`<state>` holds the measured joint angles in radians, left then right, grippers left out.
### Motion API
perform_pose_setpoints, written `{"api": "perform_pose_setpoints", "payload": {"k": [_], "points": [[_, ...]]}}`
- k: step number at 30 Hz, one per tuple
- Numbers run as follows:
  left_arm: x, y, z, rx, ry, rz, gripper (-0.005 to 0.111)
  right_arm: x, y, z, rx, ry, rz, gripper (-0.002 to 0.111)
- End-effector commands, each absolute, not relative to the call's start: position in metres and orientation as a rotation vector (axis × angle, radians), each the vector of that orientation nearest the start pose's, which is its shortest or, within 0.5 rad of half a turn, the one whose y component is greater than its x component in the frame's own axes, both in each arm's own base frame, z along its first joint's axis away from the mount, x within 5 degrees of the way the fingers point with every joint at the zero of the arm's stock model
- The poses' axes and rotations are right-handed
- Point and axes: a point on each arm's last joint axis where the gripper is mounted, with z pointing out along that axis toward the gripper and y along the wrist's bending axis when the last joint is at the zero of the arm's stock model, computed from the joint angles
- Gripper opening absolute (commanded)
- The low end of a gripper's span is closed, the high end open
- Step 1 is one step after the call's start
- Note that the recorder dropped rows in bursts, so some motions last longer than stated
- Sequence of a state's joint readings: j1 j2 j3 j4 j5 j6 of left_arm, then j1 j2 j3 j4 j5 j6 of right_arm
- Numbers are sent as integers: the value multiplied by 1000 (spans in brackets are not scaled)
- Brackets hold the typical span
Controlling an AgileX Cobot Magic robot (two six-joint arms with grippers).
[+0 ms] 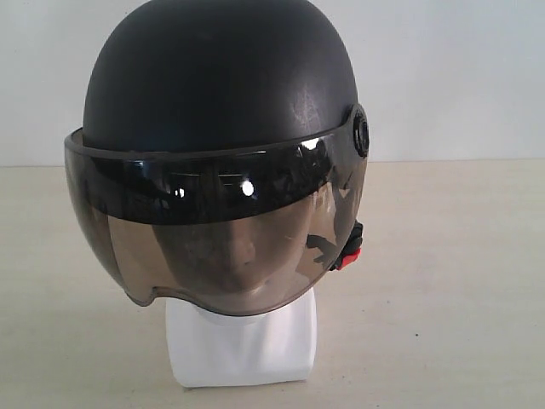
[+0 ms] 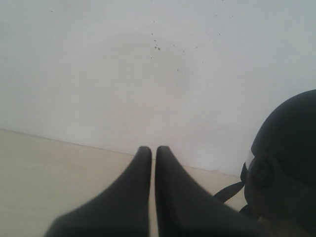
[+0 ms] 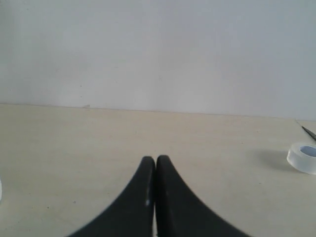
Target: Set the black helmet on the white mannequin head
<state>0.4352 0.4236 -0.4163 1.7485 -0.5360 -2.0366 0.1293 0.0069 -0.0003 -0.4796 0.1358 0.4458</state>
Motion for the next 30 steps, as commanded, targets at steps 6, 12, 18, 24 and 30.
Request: {"api": "perform_pose_setpoints", "payload": {"k": [6,12,18,24,30], "points": [[95,-5,314,-157,1582,-279,4,56,2,198,-62,1648,42,0],[95,-5,314,-157,1582,-279,4,55,8,193,-216,1695,17,0],[95,-5,314,-157,1582,-279,4,55,8,192,-179,1709,51,0],[95,-5,314,-157,1582,-279,4,54,7,187,-137,1767,66,0],[95,-5,314,-157,1582,-279,4,53,7,184,-155,1805,53,0]]}}
